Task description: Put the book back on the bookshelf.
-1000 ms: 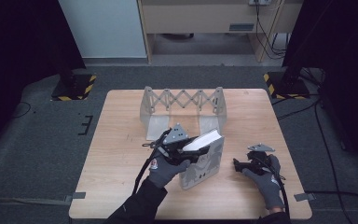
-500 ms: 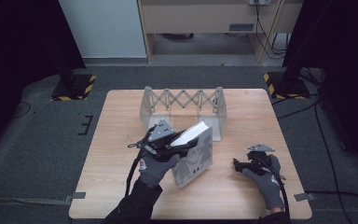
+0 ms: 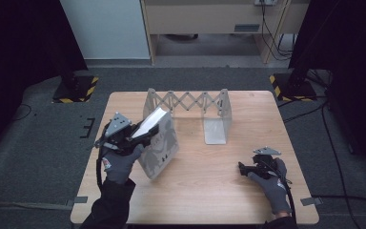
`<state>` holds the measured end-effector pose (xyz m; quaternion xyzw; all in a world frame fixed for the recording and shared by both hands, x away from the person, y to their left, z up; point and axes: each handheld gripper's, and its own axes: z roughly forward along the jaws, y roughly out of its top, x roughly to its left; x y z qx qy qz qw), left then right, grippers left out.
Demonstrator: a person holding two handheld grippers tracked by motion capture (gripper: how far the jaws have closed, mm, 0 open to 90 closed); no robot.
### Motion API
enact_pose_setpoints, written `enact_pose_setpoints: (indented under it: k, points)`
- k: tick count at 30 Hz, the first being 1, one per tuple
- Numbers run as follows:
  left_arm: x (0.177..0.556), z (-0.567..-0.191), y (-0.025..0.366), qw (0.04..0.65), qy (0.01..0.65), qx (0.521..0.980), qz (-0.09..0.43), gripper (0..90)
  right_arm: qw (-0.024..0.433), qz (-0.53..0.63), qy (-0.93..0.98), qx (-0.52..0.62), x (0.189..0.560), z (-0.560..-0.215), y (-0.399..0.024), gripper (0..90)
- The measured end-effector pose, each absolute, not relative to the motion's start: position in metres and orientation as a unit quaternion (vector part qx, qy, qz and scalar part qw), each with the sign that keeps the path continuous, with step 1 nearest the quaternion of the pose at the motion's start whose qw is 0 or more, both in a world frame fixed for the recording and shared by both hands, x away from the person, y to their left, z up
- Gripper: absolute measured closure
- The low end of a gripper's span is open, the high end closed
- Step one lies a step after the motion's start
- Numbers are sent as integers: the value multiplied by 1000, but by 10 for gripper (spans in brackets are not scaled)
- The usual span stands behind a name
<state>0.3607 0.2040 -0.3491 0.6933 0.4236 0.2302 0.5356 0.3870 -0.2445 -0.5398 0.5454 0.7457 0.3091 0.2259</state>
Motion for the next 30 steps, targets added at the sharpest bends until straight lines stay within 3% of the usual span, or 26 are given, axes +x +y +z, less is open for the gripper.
enact_pose_setpoints:
  k: [6, 12, 30]
  points:
    - [380, -348, 220, 521, 454, 672, 268, 522, 226, 309, 744, 547, 387, -540, -244, 16]
    - [406, -354, 221, 514, 480, 660, 264, 522, 226, 309, 744, 547, 387, -540, -244, 16]
    - [474, -379, 185, 488, 507, 652, 281, 522, 225, 310, 744, 547, 387, -540, -244, 16]
